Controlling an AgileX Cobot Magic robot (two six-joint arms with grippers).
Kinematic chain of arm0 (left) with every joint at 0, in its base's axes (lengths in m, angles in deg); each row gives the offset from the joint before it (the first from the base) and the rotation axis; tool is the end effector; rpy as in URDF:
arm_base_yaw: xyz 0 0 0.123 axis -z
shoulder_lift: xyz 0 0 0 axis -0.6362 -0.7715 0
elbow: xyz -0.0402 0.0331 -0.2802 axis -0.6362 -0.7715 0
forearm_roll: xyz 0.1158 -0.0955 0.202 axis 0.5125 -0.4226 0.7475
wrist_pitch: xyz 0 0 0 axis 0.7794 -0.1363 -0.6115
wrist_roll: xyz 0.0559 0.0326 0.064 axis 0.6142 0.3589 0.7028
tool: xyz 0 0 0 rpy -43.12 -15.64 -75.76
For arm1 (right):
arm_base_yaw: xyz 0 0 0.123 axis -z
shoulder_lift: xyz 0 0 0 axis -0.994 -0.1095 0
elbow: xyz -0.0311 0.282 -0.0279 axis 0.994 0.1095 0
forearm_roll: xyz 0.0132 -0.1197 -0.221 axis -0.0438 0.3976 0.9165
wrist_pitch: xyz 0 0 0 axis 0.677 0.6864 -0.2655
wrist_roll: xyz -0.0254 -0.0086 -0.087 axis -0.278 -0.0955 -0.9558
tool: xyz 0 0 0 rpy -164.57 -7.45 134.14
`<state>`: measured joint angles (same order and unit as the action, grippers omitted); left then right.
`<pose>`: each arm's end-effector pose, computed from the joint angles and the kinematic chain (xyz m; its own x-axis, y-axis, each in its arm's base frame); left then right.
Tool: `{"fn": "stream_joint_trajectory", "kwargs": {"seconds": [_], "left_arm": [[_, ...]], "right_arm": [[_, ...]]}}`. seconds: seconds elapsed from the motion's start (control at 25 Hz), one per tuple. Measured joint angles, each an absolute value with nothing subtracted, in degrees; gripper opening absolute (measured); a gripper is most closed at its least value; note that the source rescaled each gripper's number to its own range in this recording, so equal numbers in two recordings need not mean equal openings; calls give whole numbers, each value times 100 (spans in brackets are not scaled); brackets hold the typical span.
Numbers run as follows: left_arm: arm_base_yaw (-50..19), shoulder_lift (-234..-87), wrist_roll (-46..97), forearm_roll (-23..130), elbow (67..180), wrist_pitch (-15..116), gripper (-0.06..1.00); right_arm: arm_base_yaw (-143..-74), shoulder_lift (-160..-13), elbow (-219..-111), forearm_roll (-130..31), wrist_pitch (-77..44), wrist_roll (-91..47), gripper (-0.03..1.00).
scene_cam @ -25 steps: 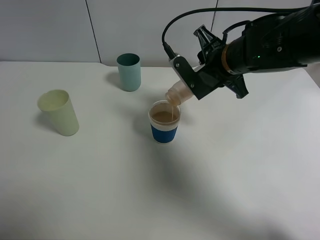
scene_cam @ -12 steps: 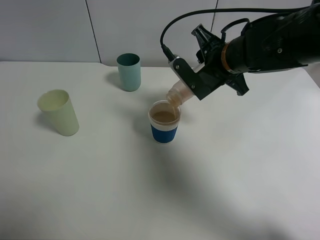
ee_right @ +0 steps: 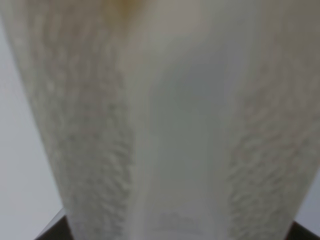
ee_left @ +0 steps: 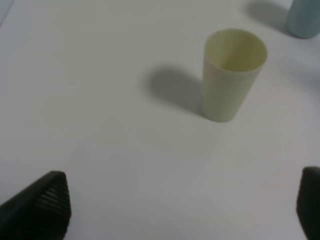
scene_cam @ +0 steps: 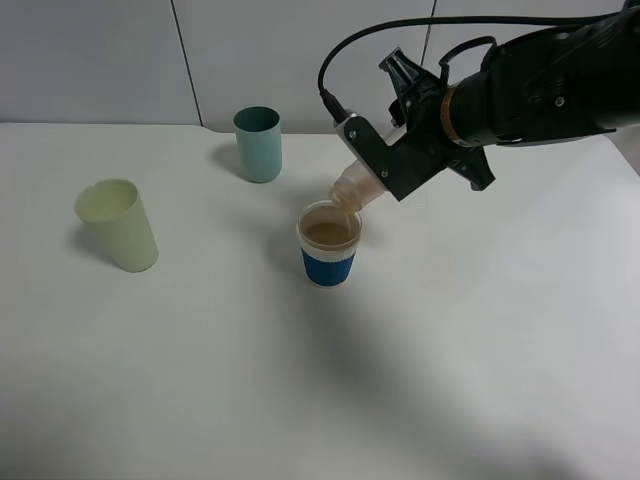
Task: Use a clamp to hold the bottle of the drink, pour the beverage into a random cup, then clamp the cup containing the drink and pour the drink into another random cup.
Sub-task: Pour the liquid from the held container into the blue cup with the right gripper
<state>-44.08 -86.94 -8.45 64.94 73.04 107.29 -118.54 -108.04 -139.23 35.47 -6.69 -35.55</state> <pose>-0.0066 -0.0034 0.2797 -0.4408 -0.0529 -0.8960 -0.0593 0.9978 -0.0297 0.2999 0.1735 0.2196 0.5174 -0.7067 0.4825 -0.3513 -0.6896 -0.6333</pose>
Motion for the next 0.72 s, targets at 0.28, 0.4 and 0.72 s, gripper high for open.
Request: {"fn": "stream_joint_trajectory", "kwargs": {"seconds": [0.28,0.4,0.72], "left_arm": [[-4408,-8694,-845,6494,7304,10729,67],[-4408,-8694,-845,6494,7304,10729,67],[-4408,-8694,-845,6494,7304,10729,67]], "right_arm": [[-11854,-10804,-13923,3552,-766,-3555,0],[-11854,-10804,-13923,3552,-784,-3555,0],[-11854,-10804,-13923,3554,-807,-3555,0]]}}
